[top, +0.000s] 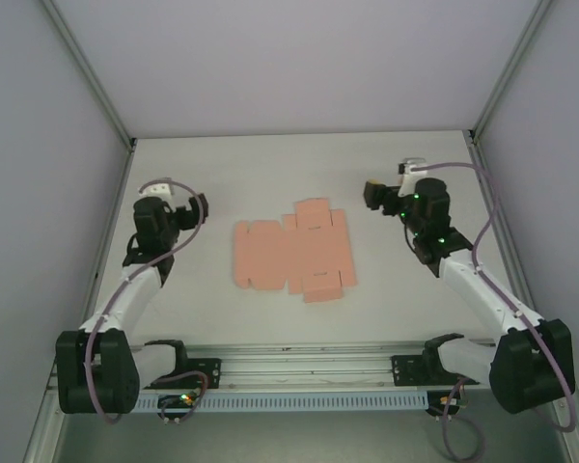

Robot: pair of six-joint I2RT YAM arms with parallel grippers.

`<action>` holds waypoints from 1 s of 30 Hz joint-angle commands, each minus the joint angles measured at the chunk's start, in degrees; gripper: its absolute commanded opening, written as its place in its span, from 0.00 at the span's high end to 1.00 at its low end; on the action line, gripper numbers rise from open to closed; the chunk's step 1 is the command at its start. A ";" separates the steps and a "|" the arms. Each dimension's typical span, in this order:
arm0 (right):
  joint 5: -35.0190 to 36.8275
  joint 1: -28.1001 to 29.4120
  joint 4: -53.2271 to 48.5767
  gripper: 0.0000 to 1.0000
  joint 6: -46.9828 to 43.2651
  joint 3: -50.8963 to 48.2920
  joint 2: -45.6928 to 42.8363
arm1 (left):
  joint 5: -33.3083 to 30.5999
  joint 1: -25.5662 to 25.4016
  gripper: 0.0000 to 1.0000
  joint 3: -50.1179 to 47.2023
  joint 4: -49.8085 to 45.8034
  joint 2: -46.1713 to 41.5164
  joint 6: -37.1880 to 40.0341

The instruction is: Assemble paper box

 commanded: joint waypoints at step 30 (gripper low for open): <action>-8.53 12.18 -8.88 0.58 17.91 5.88 39.33 | 34.96 -11.27 0.52 1.52 4.50 26.03 -15.80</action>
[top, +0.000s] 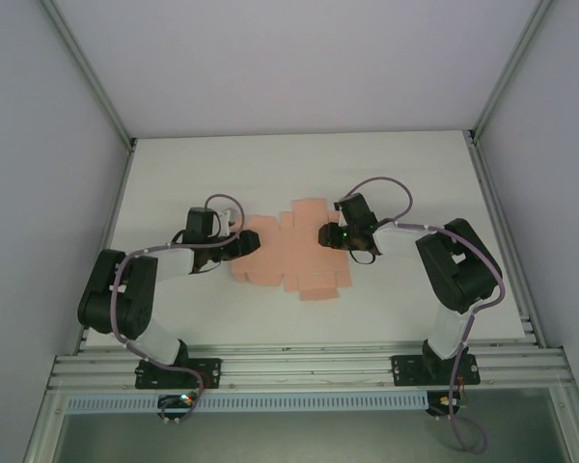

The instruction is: Assemble paper box

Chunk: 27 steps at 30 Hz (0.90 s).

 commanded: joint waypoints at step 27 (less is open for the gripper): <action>-34.59 -17.68 20.32 0.22 3.78 -23.28 -40.38 | 10.92 0.54 1.00 -2.36 16.84 -32.68 -14.73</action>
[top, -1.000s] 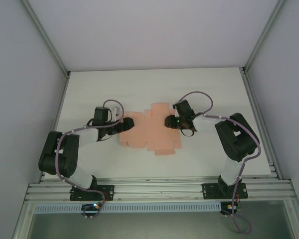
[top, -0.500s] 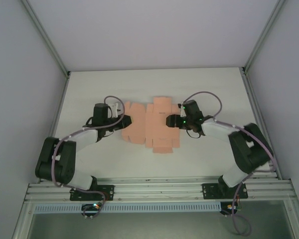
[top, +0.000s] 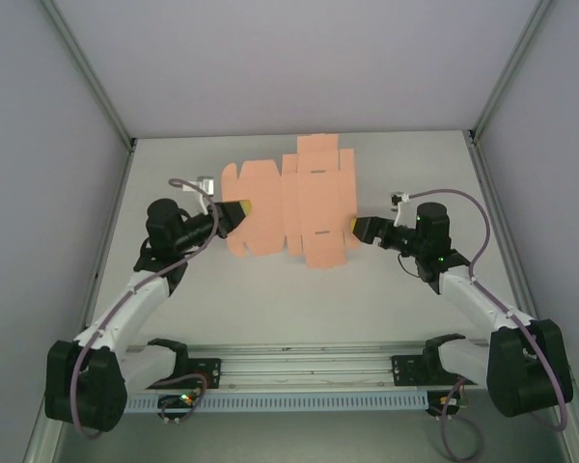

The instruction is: Assemble paper box

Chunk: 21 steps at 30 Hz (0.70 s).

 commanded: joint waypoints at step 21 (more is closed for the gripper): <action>-1.07 4.75 -13.09 1.00 -13.43 6.01 -2.44 | -19.13 0.52 0.00 -2.40 -17.36 -6.93 4.37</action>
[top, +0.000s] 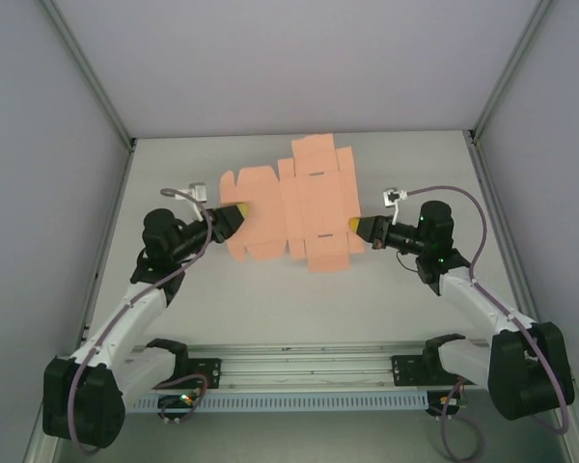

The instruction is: Assemble paper box

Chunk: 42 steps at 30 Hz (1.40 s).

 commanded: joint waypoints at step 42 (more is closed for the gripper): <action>75.29 35.87 8.70 1.00 -70.51 10.70 31.43 | 5.02 -7.35 0.07 25.86 -13.77 36.09 6.07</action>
